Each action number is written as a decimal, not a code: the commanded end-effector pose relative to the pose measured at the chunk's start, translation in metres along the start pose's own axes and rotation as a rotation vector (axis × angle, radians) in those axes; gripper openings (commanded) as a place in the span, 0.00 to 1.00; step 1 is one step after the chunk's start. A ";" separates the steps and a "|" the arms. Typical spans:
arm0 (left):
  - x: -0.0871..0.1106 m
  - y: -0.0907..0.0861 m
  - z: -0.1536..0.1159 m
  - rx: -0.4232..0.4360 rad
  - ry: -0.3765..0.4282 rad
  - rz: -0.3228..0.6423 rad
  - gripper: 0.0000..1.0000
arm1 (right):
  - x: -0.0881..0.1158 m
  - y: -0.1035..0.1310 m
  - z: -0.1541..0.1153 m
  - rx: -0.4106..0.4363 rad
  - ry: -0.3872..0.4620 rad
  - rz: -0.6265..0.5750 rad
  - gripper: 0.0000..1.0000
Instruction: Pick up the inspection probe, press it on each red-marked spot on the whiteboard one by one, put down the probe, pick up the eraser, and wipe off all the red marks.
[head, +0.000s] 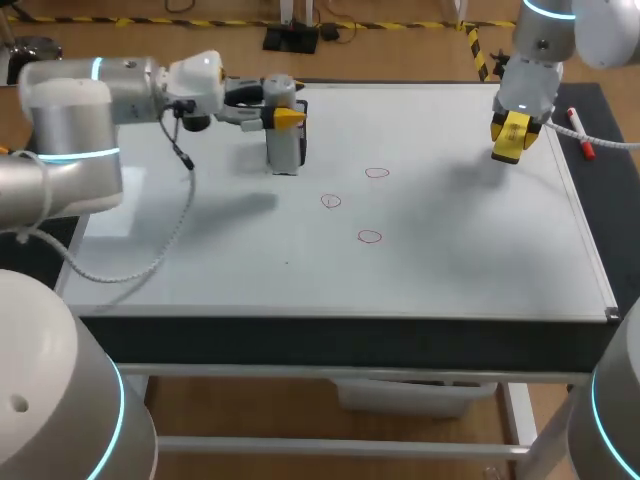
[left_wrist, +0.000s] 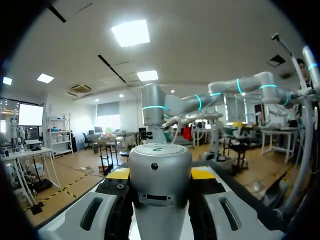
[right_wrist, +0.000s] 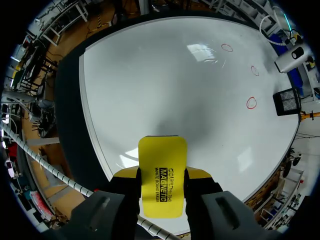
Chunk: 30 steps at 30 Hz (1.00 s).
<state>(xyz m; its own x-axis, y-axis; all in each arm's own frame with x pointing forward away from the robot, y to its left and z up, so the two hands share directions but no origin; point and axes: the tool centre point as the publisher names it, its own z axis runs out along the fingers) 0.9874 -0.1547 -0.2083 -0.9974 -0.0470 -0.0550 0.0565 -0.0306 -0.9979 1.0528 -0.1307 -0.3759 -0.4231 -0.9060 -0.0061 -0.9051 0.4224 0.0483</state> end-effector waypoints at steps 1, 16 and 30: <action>0.019 -0.018 -0.031 -0.029 -0.069 -0.001 0.00 | 0.001 0.000 -0.001 0.001 0.003 -0.002 0.00; 0.035 -0.030 -0.109 -0.045 -0.164 0.014 0.00 | 0.001 0.000 -0.001 0.001 0.003 -0.002 0.00; 0.035 -0.030 -0.129 -0.057 -0.184 0.008 0.00 | 0.001 0.000 -0.001 0.001 0.003 -0.002 0.00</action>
<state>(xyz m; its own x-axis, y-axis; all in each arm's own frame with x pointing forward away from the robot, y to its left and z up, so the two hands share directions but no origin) 0.9460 -0.0275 -0.1857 -0.9716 -0.2287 -0.0608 0.0562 0.0266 -0.9981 1.0528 -0.1306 -0.3759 -0.4231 -0.9060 -0.0061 -0.9051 0.4224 0.0483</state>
